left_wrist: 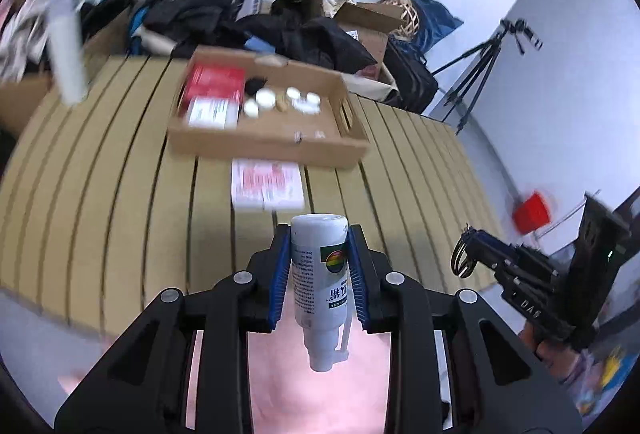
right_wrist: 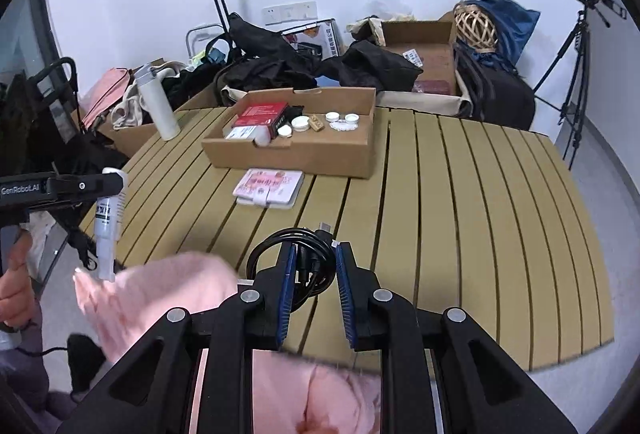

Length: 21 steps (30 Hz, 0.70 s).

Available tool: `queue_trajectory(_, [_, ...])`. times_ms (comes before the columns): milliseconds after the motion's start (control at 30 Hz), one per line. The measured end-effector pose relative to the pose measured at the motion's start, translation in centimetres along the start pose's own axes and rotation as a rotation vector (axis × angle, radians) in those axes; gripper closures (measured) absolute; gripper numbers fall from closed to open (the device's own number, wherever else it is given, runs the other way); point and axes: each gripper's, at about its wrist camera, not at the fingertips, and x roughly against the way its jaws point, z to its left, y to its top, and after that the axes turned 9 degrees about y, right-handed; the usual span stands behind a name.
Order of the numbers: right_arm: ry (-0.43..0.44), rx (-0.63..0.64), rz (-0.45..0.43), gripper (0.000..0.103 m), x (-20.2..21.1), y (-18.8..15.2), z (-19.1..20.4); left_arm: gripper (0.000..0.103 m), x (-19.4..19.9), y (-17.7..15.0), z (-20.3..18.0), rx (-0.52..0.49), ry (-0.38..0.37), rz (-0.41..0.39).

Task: Organize objects
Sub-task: 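Lower the white bottle into the tray with the left gripper while the right drops the cable in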

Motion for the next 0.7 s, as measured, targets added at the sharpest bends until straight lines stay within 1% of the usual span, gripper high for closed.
queue_trajectory(67, [0.004,-0.027,0.015,0.081,-2.8,3.3,-1.5,0.079,-2.2,3.1,-0.5,-0.033,0.001,0.027])
queue_trajectory(100, [0.005,-0.026,0.015,0.081,-3.6,4.3,-1.9,0.079,-4.2,5.4,-0.6,-0.037,0.002,0.050])
queue_trajectory(133, [0.011,-0.017,0.010,0.081,-4.9,5.8,-2.4,0.079,-5.8,6.8,-0.7,-0.036,0.011,0.072])
queue_trajectory(167, [0.017,-0.018,-0.002,0.081,-6.5,7.5,-3.1,0.079,-8.2,8.7,-0.7,-0.024,0.024,0.102])
queue_trajectory(200, [0.037,-0.027,0.001,0.081,-8.5,9.2,-3.9,0.079,-10.4,10.2,-0.6,-0.007,0.017,0.132])
queue_trajectory(233, [0.055,-0.039,0.007,0.081,-9.8,10.2,-4.4,0.079,-12.5,11.2,-0.5,0.012,0.008,0.164])
queue_trajectory(267, [0.090,-0.062,0.028,0.081,-12.7,12.3,-5.5,0.079,-15.0,12.2,-0.4,0.030,0.006,0.202])
queue_trajectory(300, [0.099,-0.063,0.049,0.081,-14.3,13.4,-5.9,0.079,-18.1,13.3,-0.2,0.054,0.019,0.247])
queue_trajectory(333, [0.078,-0.064,0.094,0.081,-17.8,15.4,-6.7,0.079,-20.1,13.9,-0.1,0.072,0.026,0.272])
queue_trajectory(367, [0.038,-0.049,0.128,0.081,-20.3,16.6,-7.0,0.079,-22.1,14.4,-0.1,0.080,0.041,0.295])
queue_trajectory(400, [0.015,-0.033,0.162,0.081,-22.7,17.6,-7.3,0.079,-24.1,14.9,0.0,0.097,0.063,0.312])
queue_trajectory(467, [-0.012,-0.043,0.229,0.081,-26.8,18.6,-8.3,0.079,-26.3,15.5,0.0,0.100,0.084,0.320])
queue_trajectory(533, [-0.033,-0.068,0.274,0.081,-29.5,18.7,-9.5,0.079,-28.4,15.9,0.6,0.116,0.114,0.341])
queue_trajectory(567, [-0.044,-0.068,0.284,0.080,-30.4,18.6,-9.7,0.079,-29.3,16.0,0.8,0.106,0.137,0.351])
queue_trajectory(633, [-0.047,-0.085,0.312,0.080,-32.1,18.3,-10.5,0.079,-29.7,16.0,1.1,0.109,0.162,0.344])
queue_trajectory(667, [-0.036,-0.101,0.330,0.080,-32.8,18.2,-10.8,0.078,-29.5,16.0,1.4,0.126,0.162,0.339])
queue_trajectory(700, [-0.026,-0.098,0.326,0.080,-32.8,18.4,-10.8,0.077,-29.0,16.1,1.6,0.134,0.142,0.332])
